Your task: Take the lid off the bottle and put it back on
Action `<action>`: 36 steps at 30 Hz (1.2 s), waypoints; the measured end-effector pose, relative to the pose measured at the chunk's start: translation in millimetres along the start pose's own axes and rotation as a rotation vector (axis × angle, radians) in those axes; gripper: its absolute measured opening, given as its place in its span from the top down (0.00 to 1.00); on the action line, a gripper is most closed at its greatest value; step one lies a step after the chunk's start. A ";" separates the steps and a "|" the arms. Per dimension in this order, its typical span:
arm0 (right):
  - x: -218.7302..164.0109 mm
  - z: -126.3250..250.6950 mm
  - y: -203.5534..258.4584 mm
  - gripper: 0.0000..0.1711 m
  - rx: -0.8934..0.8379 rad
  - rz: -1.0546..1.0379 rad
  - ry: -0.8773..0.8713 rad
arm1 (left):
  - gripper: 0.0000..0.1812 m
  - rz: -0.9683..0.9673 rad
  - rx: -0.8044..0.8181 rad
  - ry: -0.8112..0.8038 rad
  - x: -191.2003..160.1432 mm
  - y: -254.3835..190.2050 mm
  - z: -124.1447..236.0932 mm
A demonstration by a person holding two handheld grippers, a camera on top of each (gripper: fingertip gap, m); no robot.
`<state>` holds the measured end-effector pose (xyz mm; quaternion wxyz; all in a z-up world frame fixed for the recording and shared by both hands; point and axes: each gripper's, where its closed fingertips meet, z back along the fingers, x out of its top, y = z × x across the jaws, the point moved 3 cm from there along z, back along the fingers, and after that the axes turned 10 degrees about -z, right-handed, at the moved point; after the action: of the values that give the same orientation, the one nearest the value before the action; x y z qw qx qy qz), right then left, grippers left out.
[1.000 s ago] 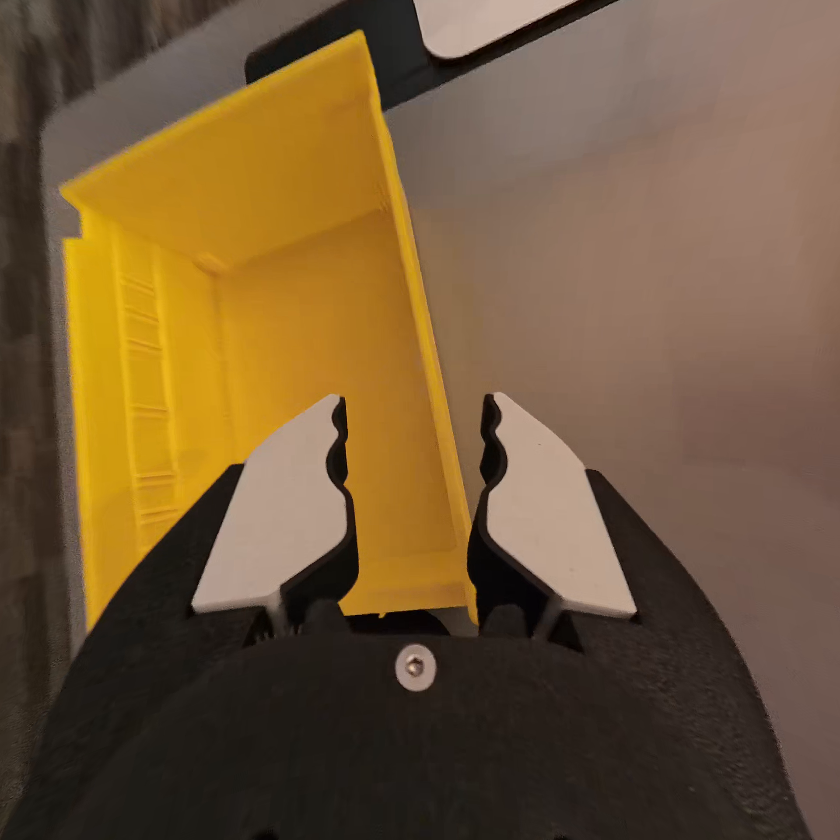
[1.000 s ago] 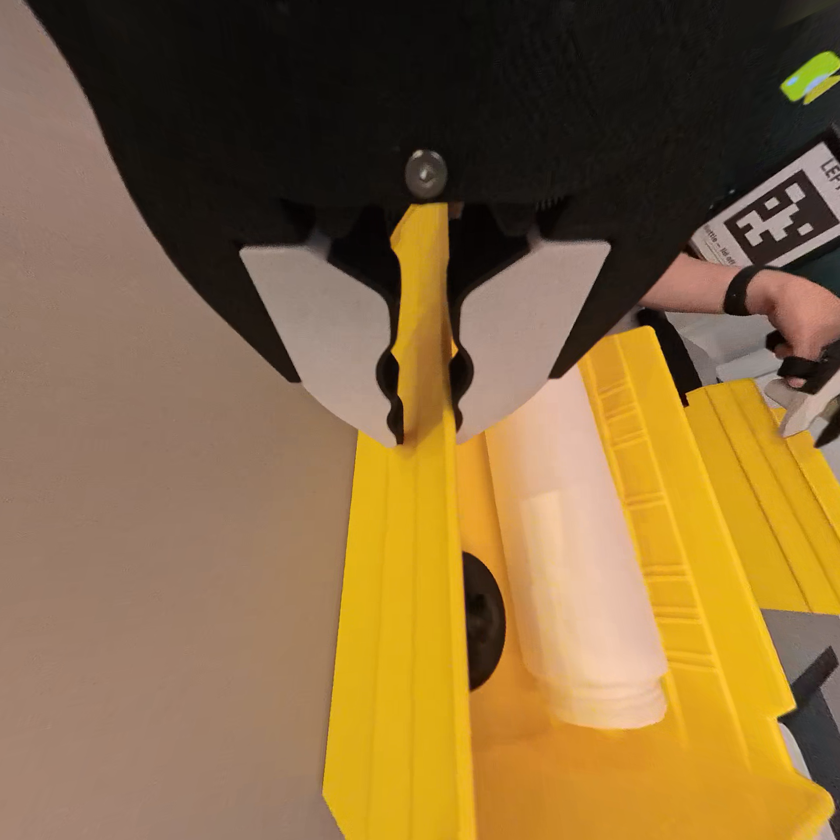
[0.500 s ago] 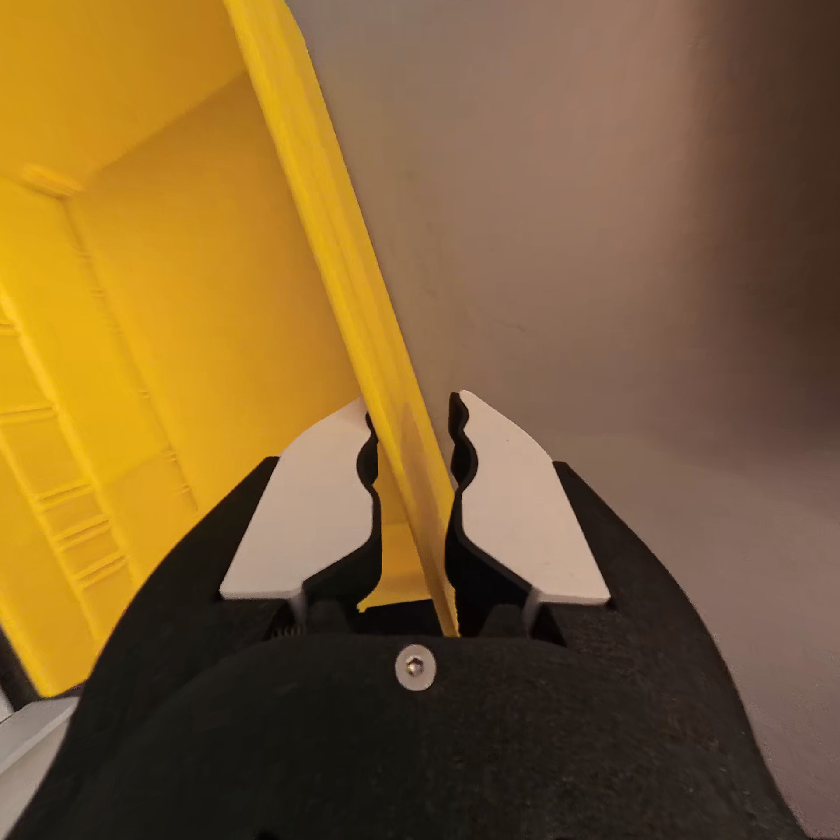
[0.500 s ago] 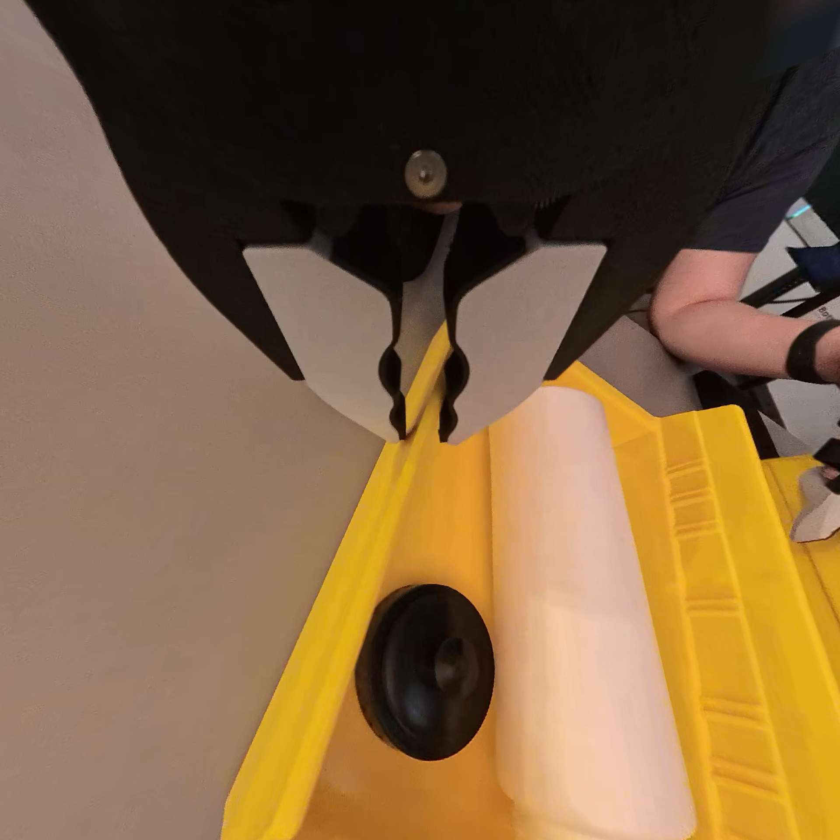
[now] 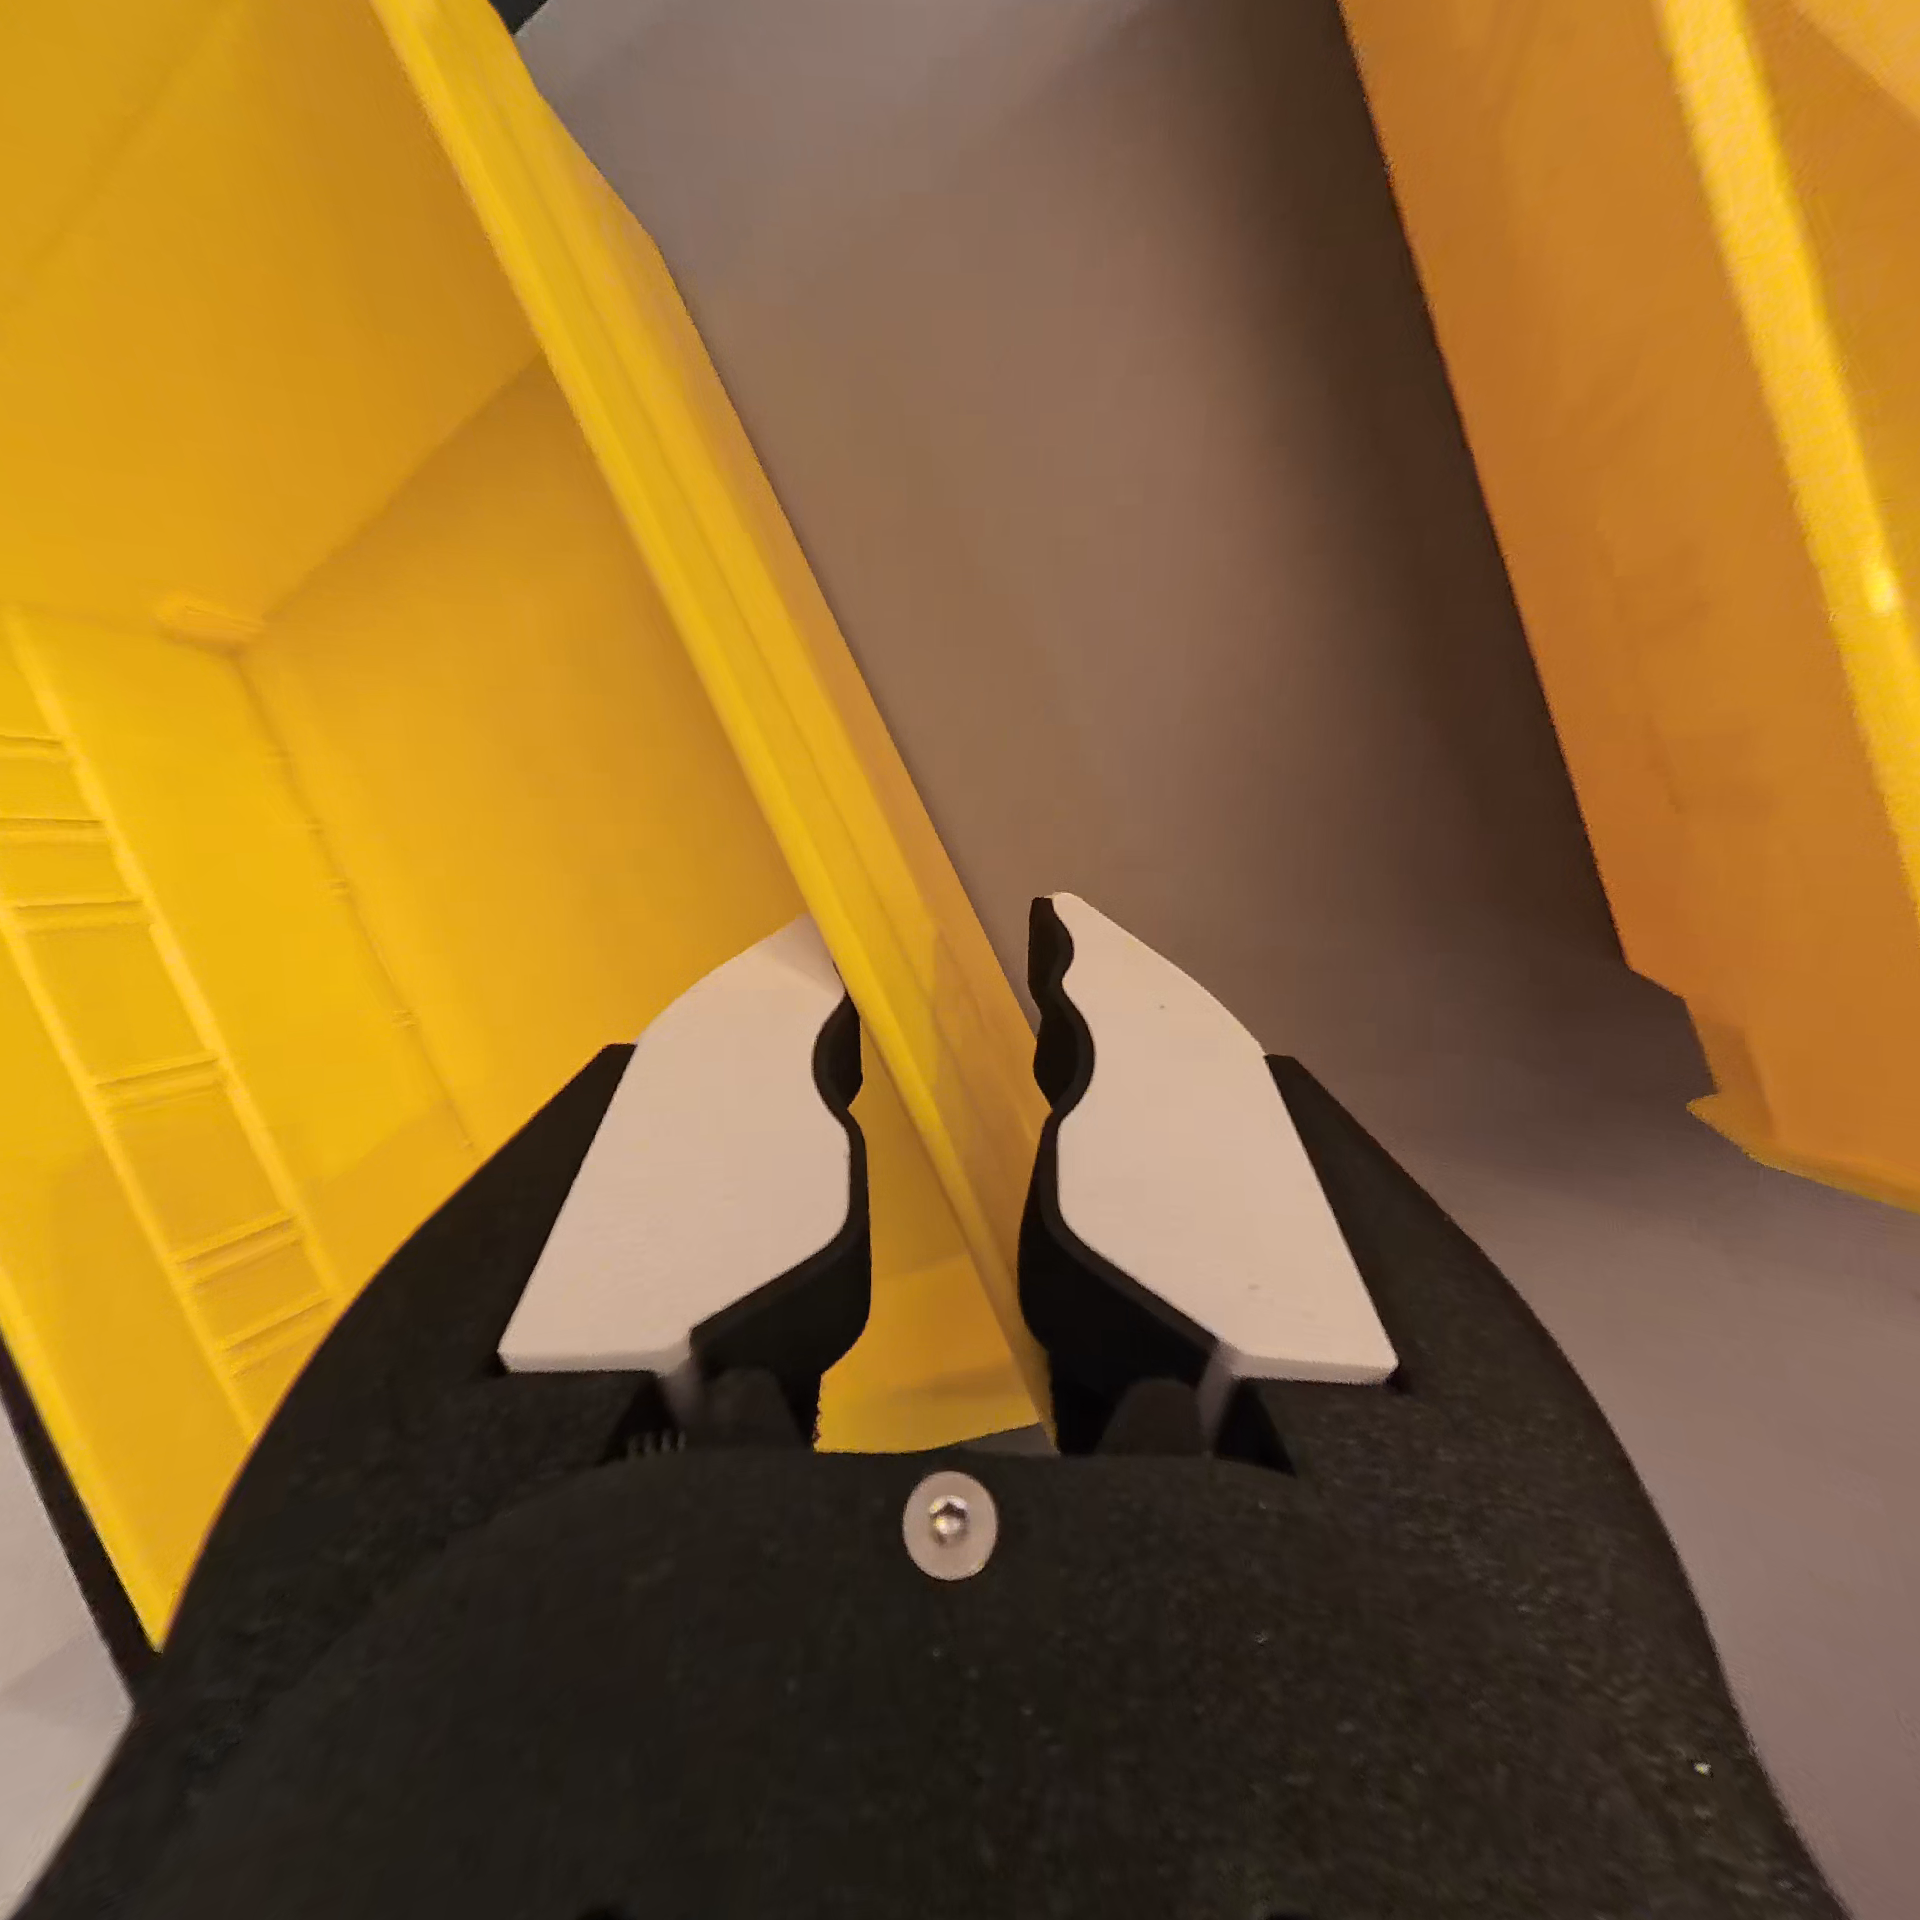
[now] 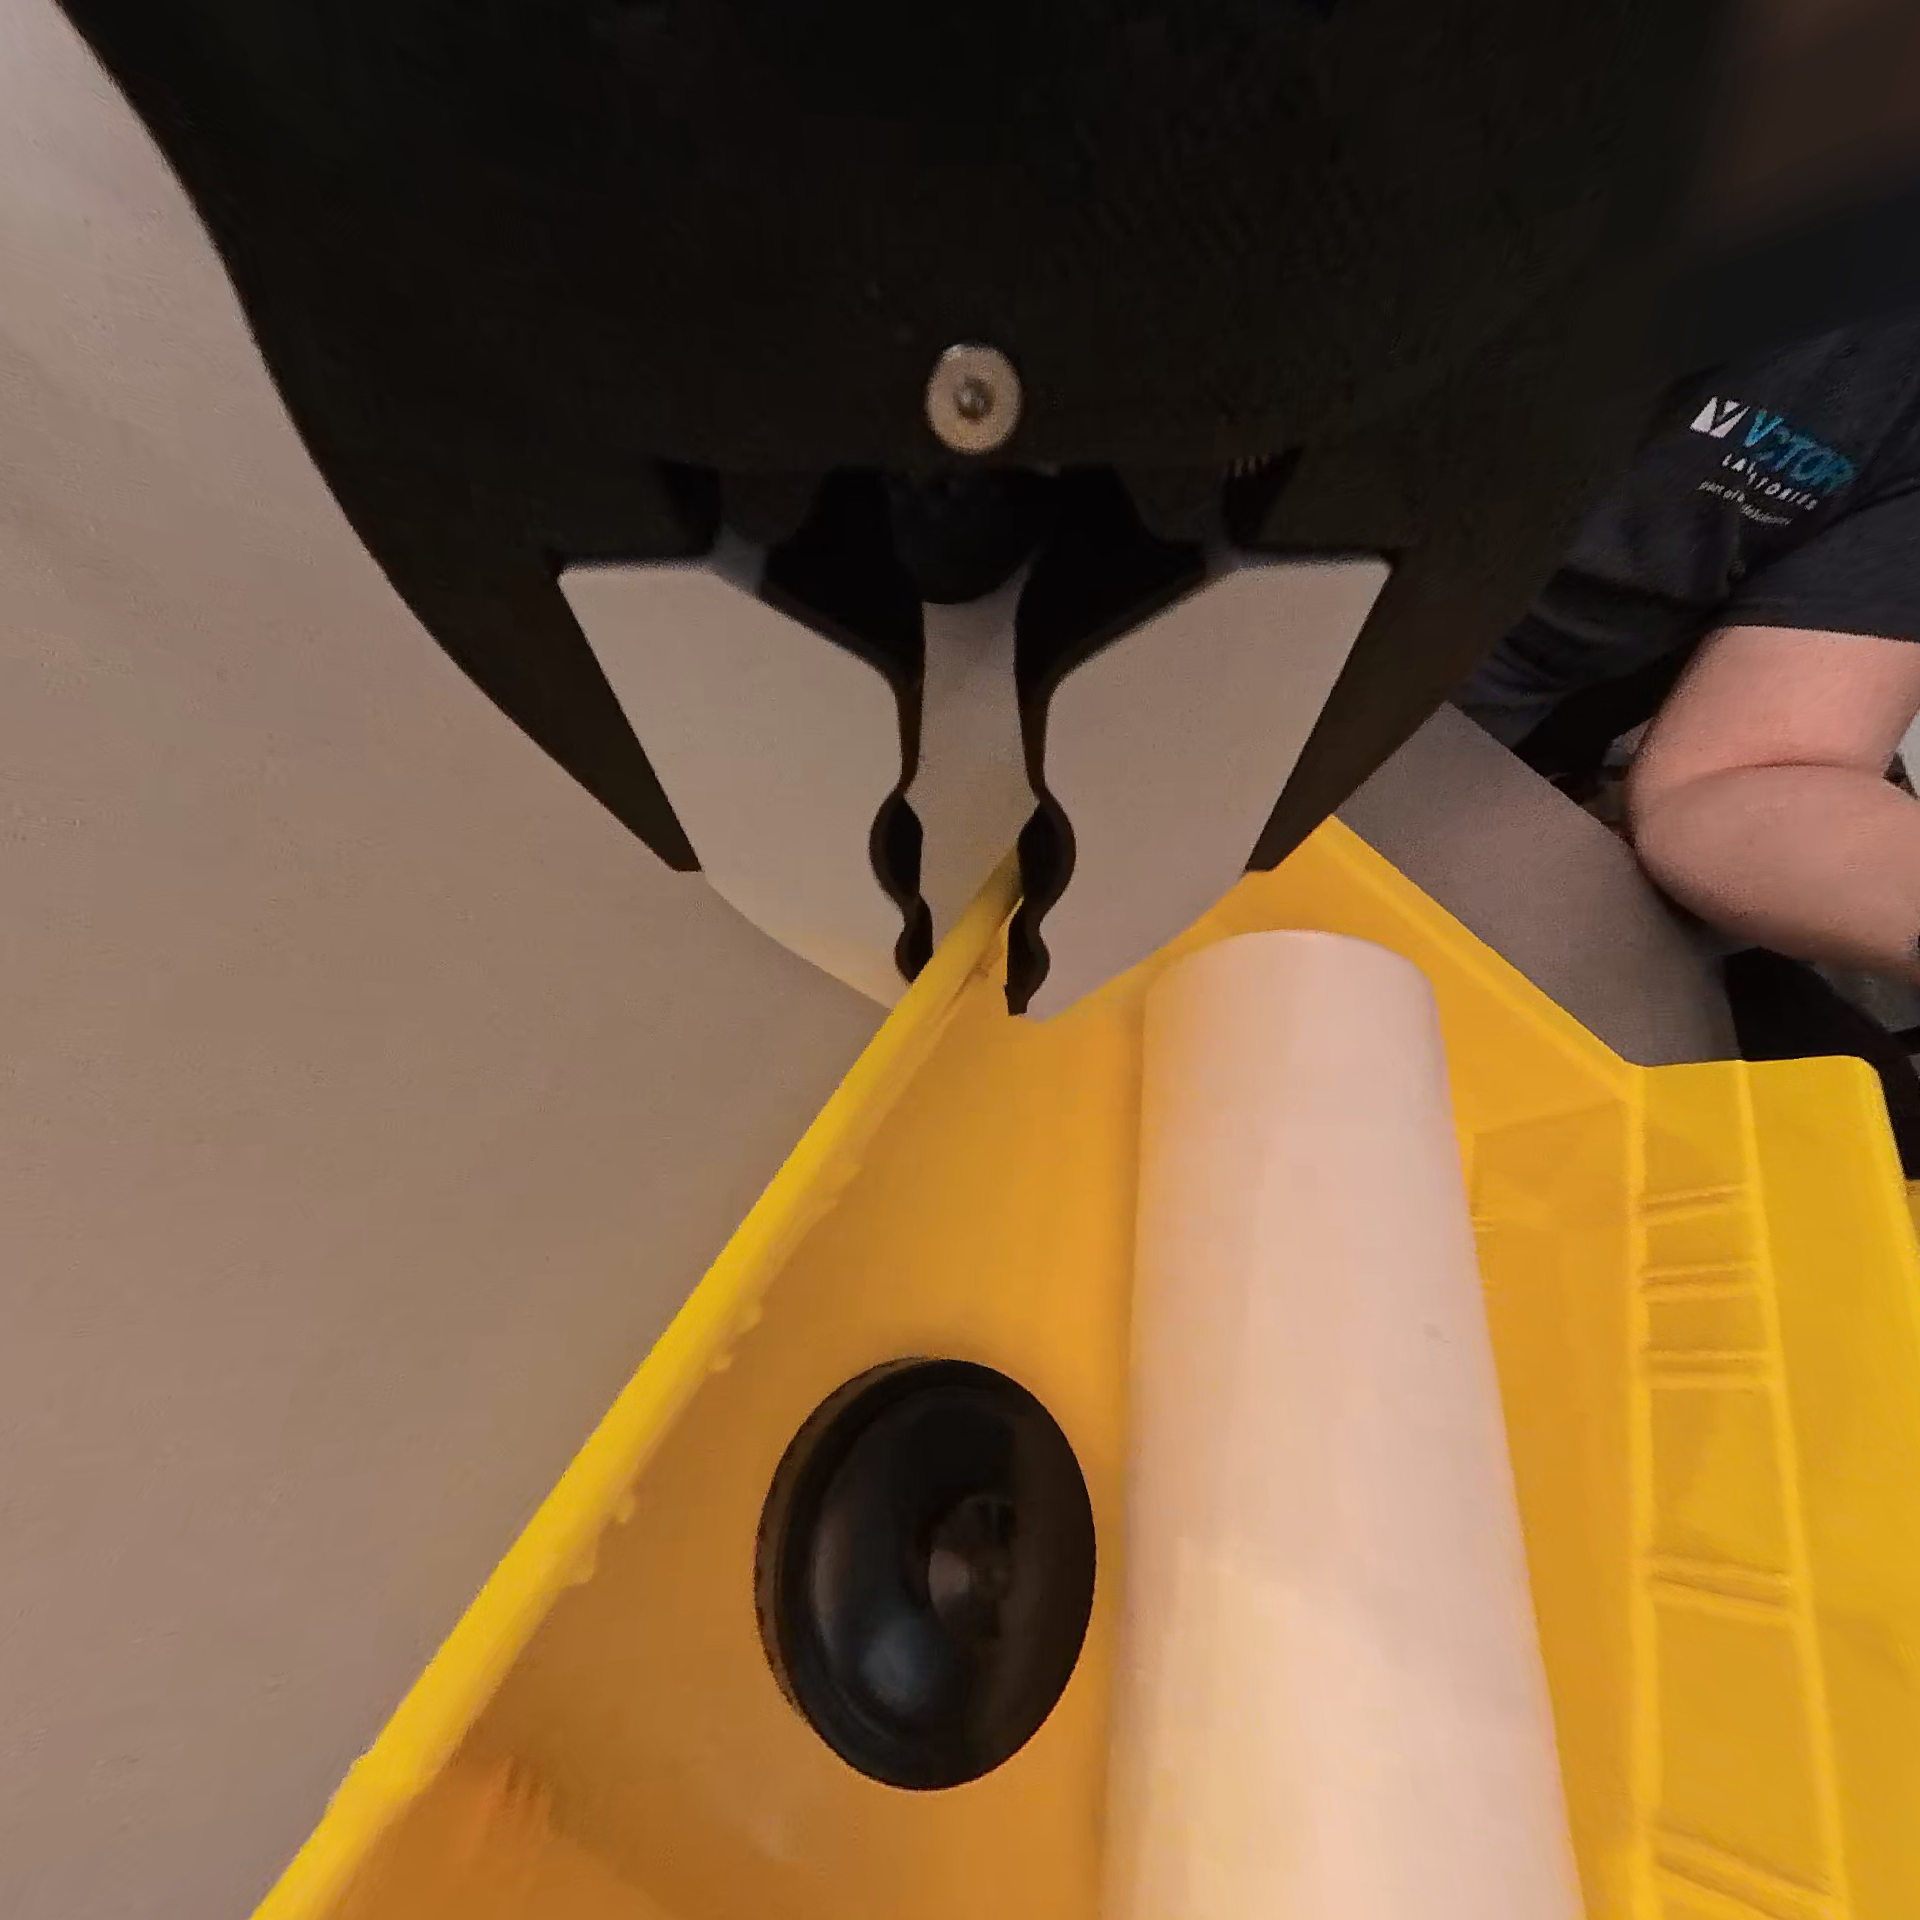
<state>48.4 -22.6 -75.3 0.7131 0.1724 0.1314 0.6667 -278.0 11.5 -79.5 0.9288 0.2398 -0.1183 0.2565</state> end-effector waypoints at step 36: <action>51.9 -5.2 235.1 0.99 0.313 0.328 -0.401 | 0.57 0.377 0.245 -0.975 29.5 84.5 130.7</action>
<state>-162.7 41.6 21.2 0.5723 0.4273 0.0598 0.6974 -310.9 21.4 75.1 0.6692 0.4125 -0.5460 0.2896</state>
